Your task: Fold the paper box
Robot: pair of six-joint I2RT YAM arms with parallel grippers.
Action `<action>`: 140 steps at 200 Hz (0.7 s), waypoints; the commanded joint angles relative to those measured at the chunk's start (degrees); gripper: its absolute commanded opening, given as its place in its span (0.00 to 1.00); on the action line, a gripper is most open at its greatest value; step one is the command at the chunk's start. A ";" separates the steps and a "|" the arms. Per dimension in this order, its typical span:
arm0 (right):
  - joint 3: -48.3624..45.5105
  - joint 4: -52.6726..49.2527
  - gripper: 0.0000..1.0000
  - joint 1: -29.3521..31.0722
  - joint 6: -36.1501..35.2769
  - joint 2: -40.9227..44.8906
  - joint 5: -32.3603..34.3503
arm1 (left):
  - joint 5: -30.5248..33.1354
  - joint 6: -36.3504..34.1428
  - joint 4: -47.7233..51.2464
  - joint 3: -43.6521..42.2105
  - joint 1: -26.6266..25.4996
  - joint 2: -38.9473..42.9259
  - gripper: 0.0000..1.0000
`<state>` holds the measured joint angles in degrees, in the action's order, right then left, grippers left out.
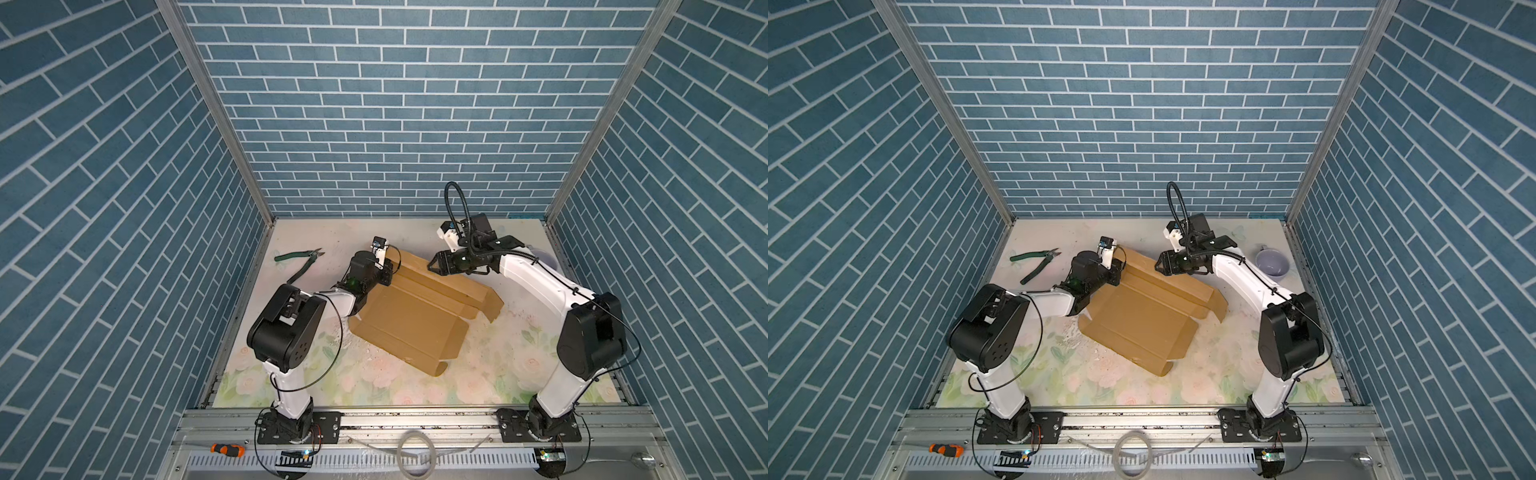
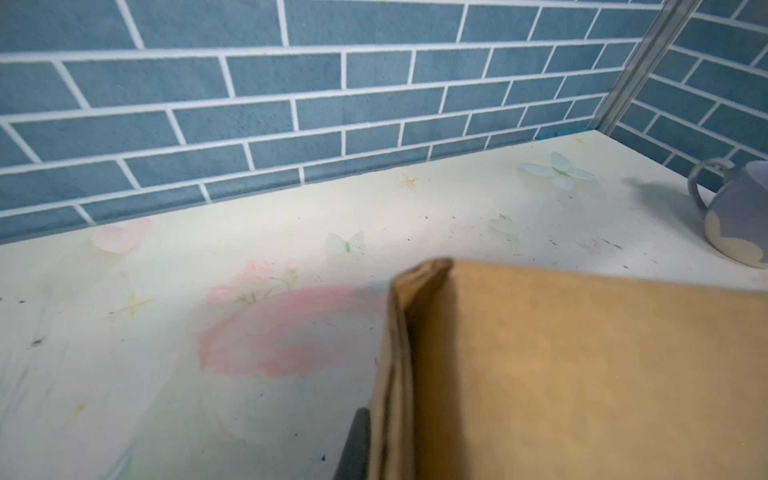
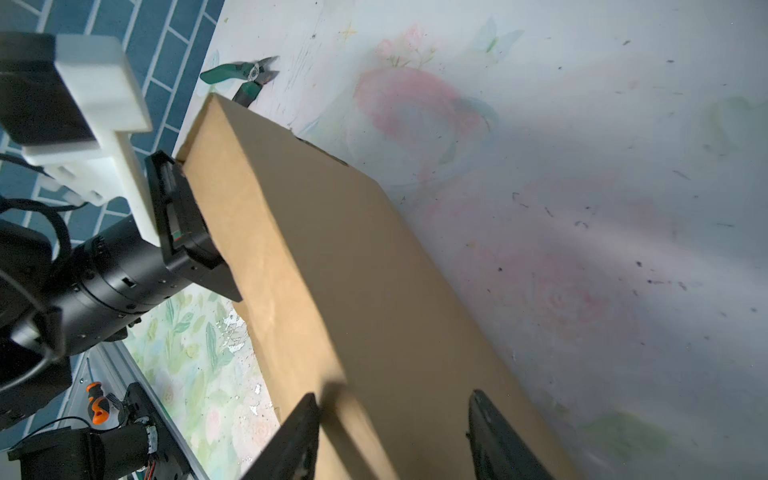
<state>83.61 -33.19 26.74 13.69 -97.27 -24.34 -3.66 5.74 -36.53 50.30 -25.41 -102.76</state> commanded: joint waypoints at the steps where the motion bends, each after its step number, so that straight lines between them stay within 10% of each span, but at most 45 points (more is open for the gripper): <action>1: -1.55 -3.90 0.59 -2.00 1.51 5.14 -0.96 | 3.89 0.42 -1.47 -1.80 0.27 2.88 0.00; 79: -6.03 -13.48 0.59 -6.22 15.57 19.70 14.48 | 9.16 2.97 -5.33 -6.02 0.28 3.90 0.00; 140: -12.28 -10.02 0.55 -2.43 33.80 20.76 11.10 | 13.27 4.82 -5.91 -9.39 -0.35 5.96 0.00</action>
<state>74.76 -43.64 22.46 36.86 -75.85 -14.13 7.79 9.54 -40.03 41.85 -25.47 -98.59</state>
